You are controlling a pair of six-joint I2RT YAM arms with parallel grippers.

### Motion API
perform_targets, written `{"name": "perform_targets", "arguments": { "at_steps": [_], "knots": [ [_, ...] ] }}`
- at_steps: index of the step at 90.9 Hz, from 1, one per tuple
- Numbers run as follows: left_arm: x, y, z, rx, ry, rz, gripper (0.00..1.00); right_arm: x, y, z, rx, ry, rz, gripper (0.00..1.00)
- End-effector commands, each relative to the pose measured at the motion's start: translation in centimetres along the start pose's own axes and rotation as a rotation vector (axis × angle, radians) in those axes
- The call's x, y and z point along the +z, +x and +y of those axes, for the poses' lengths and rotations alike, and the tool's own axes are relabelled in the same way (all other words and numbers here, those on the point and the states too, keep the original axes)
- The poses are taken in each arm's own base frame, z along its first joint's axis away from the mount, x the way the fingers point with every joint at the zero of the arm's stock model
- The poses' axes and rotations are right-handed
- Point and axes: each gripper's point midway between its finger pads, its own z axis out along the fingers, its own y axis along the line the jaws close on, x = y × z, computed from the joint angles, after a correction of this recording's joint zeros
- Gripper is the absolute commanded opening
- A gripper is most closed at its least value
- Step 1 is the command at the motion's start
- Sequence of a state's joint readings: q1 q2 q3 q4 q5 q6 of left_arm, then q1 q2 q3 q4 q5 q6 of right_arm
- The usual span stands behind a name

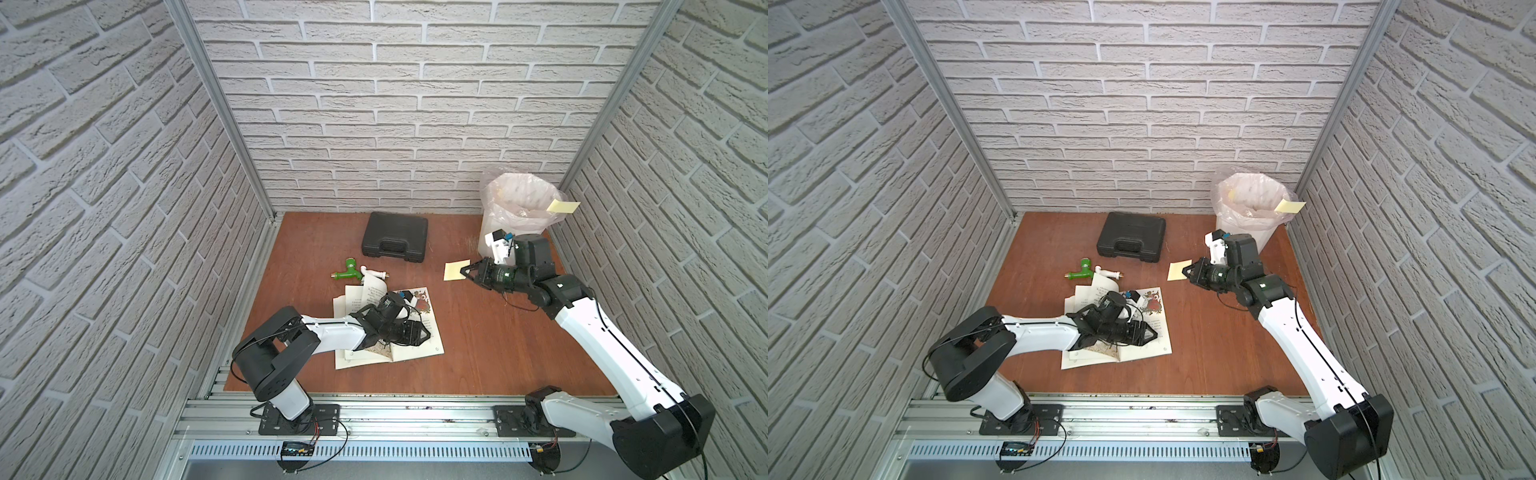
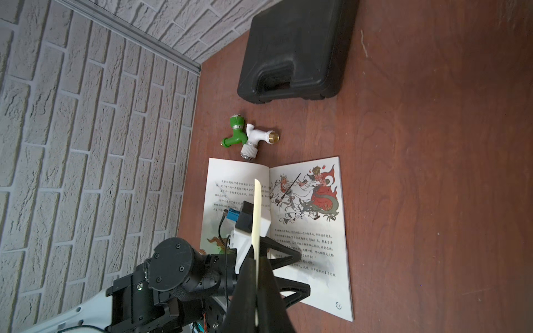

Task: Peel off the used sticky note
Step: Place the note in the trash bin.

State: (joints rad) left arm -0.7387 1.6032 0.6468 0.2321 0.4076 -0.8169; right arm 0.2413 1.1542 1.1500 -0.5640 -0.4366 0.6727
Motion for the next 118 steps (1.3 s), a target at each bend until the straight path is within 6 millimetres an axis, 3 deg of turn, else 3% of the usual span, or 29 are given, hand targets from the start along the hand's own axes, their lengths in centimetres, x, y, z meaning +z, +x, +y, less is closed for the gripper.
{"name": "perform_targets", "arguments": {
  "at_steps": [1, 18, 34, 64, 94, 111, 118],
  "knots": [
    [-0.6, -0.5, -0.5, 0.004, 0.021, -0.032, 0.7, -2.3, -2.6, 1.0, -0.062, 0.023, -0.064, 0.03],
    [-0.7, -0.8, -0.9, 0.007, 0.032, -0.042, 0.7, -5.3, -9.0, 2.1, -0.038, 0.004, -0.208, 0.03],
    [-0.9, -0.9, -0.9, 0.012, 0.031, -0.052, 0.7, -7.7, -14.7, 1.6, -0.011, 0.028, -0.328, 0.03],
    [-1.4, -0.9, -0.8, 0.017, 0.026, -0.065, 0.7, -10.5, -23.9, -4.7, 0.128, 0.127, -0.482, 0.03],
    [-2.0, -1.1, -0.7, 0.02, 0.018, -0.081, 0.71, -9.4, -28.5, -10.3, 0.179, 0.249, -0.487, 0.07],
    [-2.6, -1.0, -0.7, 0.022, 0.011, -0.094, 0.71, -8.0, -29.5, -12.1, 0.184, 0.301, -0.438, 0.13],
    [-2.8, -1.1, -0.7, 0.024, 0.006, -0.099, 0.71, -7.7, -29.7, -12.5, 0.192, 0.305, -0.43, 0.2]
  ]
}}
